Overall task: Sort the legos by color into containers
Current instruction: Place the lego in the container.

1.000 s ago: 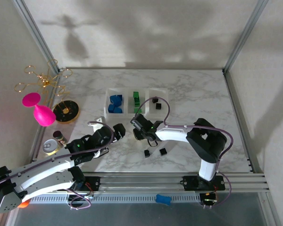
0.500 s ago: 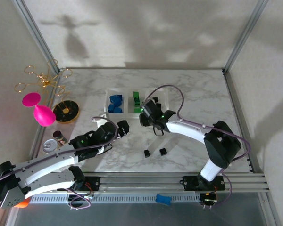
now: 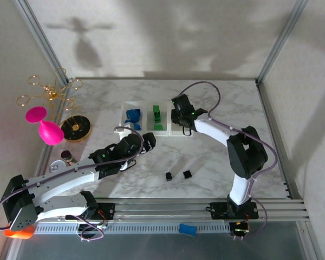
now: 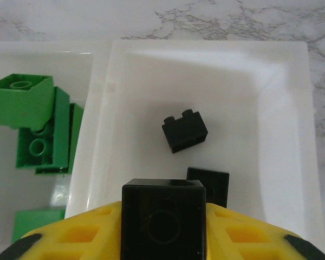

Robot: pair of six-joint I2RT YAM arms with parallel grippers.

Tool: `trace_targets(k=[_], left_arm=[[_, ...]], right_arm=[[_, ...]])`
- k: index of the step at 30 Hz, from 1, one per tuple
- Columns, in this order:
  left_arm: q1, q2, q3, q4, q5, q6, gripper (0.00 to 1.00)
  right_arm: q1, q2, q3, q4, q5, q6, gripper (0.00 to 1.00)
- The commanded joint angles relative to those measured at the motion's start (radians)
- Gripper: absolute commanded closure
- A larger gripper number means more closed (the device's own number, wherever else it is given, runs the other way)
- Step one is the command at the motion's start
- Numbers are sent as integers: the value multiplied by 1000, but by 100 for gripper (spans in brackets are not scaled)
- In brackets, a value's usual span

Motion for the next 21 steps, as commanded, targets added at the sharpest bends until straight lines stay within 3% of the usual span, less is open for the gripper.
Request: trace_targets(k=[1,12,21], left_arm=[[18,21,34,28,-3,27,0],[45,38,29,48,26,29,0],[48,30,28,51,42,30,0]], right_arm=[[-18,59,60,9,28,-18,63],[-37,189,147,18,68,-36,57],[-34,103,125,25,25,-41,52]])
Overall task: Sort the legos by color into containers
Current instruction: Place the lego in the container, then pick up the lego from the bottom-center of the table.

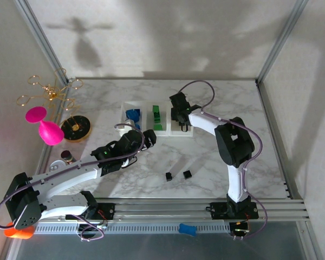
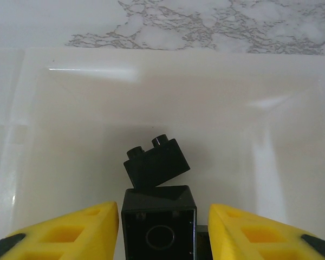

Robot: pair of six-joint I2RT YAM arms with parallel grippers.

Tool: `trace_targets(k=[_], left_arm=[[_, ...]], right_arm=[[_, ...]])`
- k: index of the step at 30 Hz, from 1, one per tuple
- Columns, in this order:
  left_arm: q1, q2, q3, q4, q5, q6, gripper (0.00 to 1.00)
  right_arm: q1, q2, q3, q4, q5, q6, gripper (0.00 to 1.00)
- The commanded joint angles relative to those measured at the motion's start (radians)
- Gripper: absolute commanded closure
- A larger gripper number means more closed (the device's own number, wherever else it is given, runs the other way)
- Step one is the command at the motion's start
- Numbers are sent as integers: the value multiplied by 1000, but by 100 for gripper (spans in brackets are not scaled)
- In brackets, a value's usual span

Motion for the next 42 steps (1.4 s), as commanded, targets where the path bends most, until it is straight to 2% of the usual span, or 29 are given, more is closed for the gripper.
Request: trace_targets(k=[1,8,14,20,27,34,42], left_arm=[[9,-6,21,11,18,12,0],[3,-11,21,-1,29,11,0],[-21,-33,2,-4,43,10,0],[-55,-75,-47,-16,54,-25,0],[-107,-137,-125,-2,54,-71,0],[-176,-157,-159,-6,39,-96,0],[-201,-150,-178,-20,26,-133,0]], right_arm=[[2,-88,0,19,-23,-8,52],[10,-228,-80,4,-59,6,50],[19,-377,-230,-21,-122,38,48],[61,-548,-404,-102,-127,67,45],[139,-700,-551,-257,-122,137,40],[237,-826,-691,-364,-144,274,36],[353,-872,-799,-347,-190,370,31]])
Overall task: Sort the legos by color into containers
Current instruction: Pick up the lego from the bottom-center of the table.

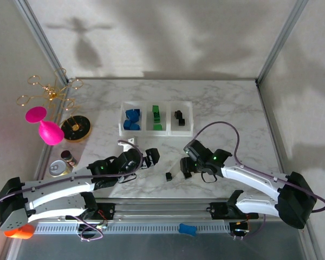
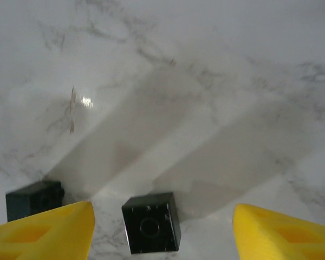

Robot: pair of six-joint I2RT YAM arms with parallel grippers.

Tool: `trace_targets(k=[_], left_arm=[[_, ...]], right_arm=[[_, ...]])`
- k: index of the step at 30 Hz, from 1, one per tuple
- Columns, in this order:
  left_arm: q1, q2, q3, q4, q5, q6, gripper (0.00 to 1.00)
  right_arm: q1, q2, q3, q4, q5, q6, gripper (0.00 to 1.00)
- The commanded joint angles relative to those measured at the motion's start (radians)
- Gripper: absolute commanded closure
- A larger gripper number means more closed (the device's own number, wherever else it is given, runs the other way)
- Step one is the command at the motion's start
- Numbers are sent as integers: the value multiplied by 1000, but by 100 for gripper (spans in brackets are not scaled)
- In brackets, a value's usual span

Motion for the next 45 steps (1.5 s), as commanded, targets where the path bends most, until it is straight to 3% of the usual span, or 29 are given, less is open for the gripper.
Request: trace_targets(k=[1,13,28,32,38,45], left_arm=[[-11,-10,-22,-19,-26,-46,0],[-18,-18,-31,-45,-59,-67,0],[-18,-20,-27,-59,-78,-70,0],[-18,-28,-25,-54,-85,-68,0],[-17,-16,14,-57,-117,-44,0],[2,6,65,-38,-139,9,0]], right_arm=[[33,1,-39,-8,-20,73,31],[123,132,-54,63,35,105,35],[143,187,-47,76,76,114,63],[143,172,-24,68,83,105,64],[121,176,87,26,131,50,65],[-10,219,238,44,152,-81,64]])
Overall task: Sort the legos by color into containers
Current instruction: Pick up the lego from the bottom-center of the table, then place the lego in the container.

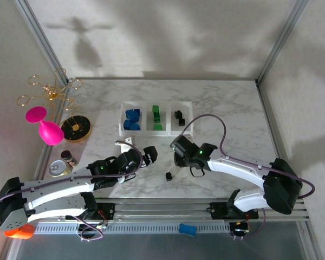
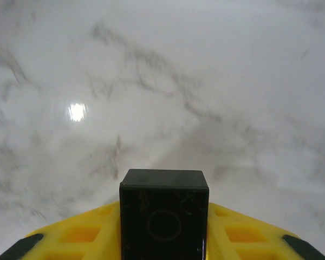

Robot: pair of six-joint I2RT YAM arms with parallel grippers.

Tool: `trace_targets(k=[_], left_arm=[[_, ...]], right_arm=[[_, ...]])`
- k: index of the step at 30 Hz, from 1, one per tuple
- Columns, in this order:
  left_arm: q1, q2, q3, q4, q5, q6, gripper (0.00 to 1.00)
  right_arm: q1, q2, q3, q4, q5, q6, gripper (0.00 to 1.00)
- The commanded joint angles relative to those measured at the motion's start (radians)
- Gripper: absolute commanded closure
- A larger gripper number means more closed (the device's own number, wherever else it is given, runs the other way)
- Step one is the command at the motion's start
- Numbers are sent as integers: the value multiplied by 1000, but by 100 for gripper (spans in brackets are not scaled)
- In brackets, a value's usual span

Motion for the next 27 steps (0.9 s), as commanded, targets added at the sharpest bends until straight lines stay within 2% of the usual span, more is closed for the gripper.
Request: trace_targets(k=[1,8,14,27], left_arm=[[13,11,49,-2,-43,34,1],[69,41,82,39,-30,78,0],[122,73,112,63,-12,118,0],[191,104,123,81,22,136,0]], right_arm=[[-70,33,66,14,40,-94,64],[-216,177,211,135,36,-208,64],[-295,347,369,194,43,-266,63],[-369,584,549,249,42,-305,60]])
